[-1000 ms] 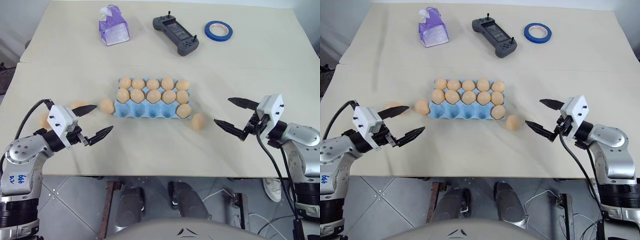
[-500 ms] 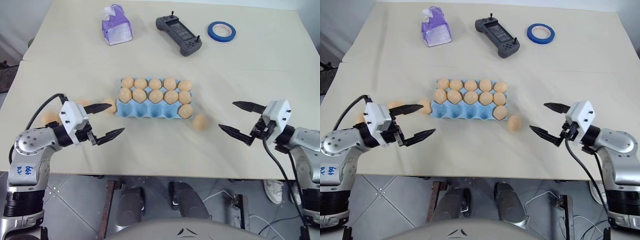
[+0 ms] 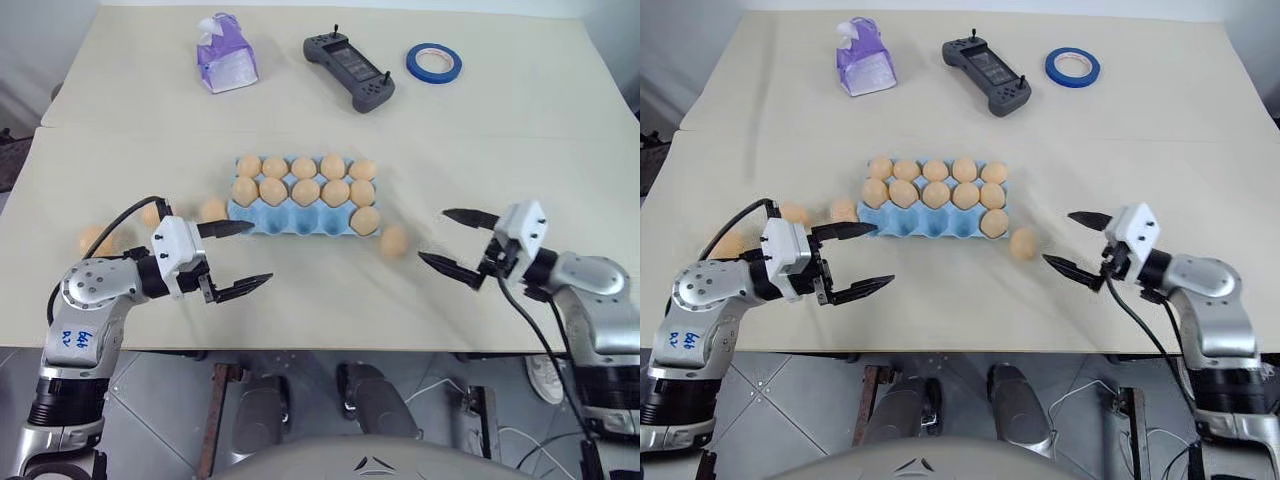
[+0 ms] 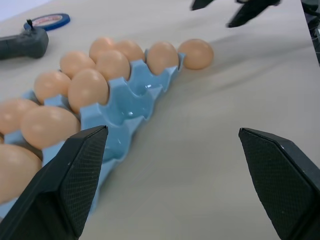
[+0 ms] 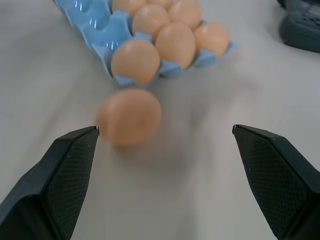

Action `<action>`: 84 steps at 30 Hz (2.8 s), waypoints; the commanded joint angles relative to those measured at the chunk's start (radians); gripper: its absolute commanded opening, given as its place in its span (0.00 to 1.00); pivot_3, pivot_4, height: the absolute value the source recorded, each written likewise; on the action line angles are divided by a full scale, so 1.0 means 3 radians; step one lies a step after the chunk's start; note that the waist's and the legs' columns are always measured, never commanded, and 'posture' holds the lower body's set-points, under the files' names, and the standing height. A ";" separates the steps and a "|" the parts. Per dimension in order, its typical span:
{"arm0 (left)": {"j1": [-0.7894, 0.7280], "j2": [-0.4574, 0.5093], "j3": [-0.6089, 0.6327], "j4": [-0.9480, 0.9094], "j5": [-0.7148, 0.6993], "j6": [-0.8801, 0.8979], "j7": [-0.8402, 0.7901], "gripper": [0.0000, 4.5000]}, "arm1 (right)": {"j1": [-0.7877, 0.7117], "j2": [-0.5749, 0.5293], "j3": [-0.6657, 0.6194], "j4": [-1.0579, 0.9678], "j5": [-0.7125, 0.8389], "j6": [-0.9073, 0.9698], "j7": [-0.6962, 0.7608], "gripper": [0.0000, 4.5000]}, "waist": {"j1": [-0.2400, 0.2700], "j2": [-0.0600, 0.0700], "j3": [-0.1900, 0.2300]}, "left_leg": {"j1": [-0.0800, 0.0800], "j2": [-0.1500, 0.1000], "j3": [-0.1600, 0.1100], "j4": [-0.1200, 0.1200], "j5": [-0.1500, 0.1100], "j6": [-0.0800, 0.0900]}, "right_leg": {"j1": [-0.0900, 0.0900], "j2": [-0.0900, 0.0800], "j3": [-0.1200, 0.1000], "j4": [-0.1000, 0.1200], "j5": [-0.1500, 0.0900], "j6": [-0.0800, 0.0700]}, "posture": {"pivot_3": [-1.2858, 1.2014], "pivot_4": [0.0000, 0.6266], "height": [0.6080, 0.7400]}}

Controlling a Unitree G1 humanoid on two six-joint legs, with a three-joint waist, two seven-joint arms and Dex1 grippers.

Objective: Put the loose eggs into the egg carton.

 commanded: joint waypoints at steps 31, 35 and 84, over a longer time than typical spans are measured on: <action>0.0267 -0.0091 0.0160 -0.0377 -0.0002 0.0028 0.0419 1.00 | -0.0085 0.0153 0.0193 0.0198 -0.0125 0.0053 0.0053 0.47 | 0.0003 0.0000 0.0000 | -0.0004 -0.0001 -0.0010 0.0001 0.0000 0.0000 | 0.0002 -0.0003 -0.0010 -0.0002 0.0000 0.0000 | 0.52 0.24 1.00; 0.0242 -0.0095 0.0149 -0.0354 0.0001 0.0020 0.0407 1.00 | -0.0117 0.0159 0.0229 0.0172 -0.0206 -0.0124 0.0094 0.77 | 0.0003 0.0000 0.0000 | -0.0005 -0.0001 -0.0010 0.0001 0.0000 0.0000 | 0.0002 -0.0003 -0.0010 -0.0003 0.0000 0.0000 | 0.52 0.24 1.00; 0.1072 -0.0005 0.0912 -0.0235 -0.0105 -0.0040 0.0306 1.00 | -0.1232 0.1482 0.1709 0.0136 -0.0642 0.0239 -0.0063 0.85 | -0.0016 0.0001 0.0001 | -0.0011 -0.0001 -0.0022 -0.0005 0.0000 -0.0004 | -0.0004 -0.0013 -0.0037 -0.0006 0.0000 -0.0007 | 0.52 0.24 1.00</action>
